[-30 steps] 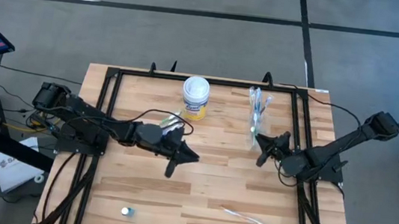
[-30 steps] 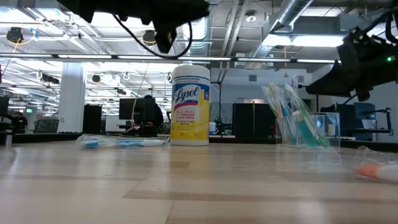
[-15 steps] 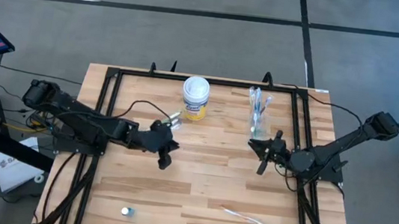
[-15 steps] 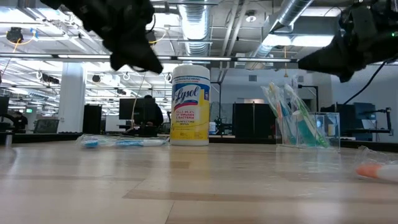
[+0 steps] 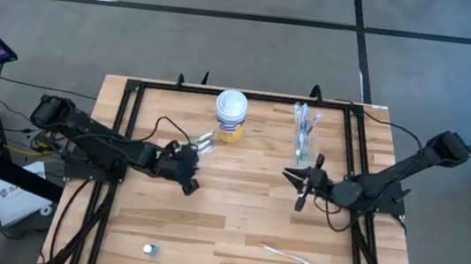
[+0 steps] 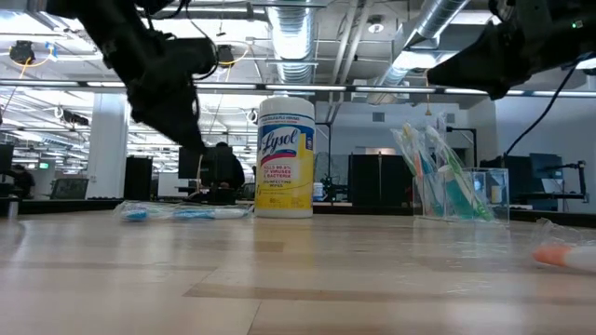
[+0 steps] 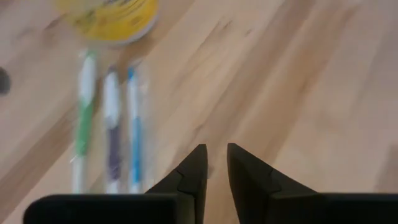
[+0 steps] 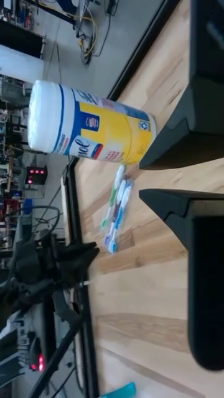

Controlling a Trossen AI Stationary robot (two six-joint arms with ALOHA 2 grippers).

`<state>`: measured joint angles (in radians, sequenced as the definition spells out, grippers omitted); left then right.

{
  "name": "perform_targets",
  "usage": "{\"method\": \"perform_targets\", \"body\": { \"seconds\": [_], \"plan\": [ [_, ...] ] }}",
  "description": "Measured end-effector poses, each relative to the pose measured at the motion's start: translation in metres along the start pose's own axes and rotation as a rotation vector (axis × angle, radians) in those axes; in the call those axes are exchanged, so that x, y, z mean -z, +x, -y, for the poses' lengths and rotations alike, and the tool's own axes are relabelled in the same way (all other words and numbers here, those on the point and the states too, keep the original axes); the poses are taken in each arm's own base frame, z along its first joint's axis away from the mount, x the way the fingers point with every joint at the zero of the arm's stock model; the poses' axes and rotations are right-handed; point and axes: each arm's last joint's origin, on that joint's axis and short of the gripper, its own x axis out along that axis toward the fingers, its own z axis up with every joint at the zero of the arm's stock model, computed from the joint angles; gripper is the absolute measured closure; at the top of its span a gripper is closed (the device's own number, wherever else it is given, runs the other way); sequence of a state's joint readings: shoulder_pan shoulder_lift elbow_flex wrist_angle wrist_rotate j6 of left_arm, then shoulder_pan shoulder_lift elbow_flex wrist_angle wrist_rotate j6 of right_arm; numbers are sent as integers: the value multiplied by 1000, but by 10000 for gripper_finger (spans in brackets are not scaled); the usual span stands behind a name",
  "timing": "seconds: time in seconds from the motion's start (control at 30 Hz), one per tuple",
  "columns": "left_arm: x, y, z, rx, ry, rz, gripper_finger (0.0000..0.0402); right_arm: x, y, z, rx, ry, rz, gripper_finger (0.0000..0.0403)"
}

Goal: Pick & Place toothbrushing station
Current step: Put the blue toothbrush into the transparent organizer

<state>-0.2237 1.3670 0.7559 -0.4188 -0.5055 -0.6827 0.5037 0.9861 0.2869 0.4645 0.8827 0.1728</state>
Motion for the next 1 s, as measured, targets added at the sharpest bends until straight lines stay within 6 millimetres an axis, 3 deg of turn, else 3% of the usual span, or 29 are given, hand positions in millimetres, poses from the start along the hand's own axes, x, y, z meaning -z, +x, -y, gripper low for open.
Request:
{"method": "perform_targets", "body": {
  "seconds": [0.3,0.57,1.0],
  "plan": [
    [10,2,-10,-86,-72,-61,301,-3,10,-14,4,-54,-24,352],
    [44,15,-26,-121,-86,-172,288,-4,13,-15,11,-59,-26,352],
    [43,17,-23,-89,-110,-142,290,-4,13,-14,18,-61,-29,352]
  ]
}}
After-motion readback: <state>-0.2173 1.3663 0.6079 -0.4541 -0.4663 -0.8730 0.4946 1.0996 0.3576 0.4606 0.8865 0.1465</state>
